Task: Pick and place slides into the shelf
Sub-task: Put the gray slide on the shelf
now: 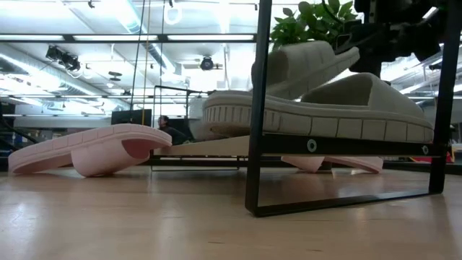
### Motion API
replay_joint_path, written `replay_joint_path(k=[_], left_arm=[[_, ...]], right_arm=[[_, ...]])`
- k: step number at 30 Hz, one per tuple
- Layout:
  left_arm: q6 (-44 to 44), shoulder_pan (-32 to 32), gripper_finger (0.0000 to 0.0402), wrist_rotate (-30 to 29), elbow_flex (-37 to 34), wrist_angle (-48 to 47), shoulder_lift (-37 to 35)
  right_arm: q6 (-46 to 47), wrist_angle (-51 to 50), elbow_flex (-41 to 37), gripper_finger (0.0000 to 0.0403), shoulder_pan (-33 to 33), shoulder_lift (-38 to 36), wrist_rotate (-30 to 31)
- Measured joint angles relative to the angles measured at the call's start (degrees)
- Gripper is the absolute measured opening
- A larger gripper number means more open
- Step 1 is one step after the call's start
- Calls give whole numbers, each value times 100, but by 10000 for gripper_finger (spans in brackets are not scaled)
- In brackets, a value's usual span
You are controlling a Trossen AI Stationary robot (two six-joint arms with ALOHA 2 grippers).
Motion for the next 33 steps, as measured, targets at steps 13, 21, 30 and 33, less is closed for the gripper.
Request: replay_joint_path(k=[13,21,30,33], left_arm=[[-2,0,146,0,0,2,0],[-2,0,150,0,0,45,0],[-2,0,138,0,0,58,0],[-2,0,135,2,0,59,0]], right_arm=[[-22,-80,0,30,0,470,72],[-109,-127,0,30,2,729,179],[-343,-618,4,28,4,756,371],[-434,-714,4,28,4,756,510]])
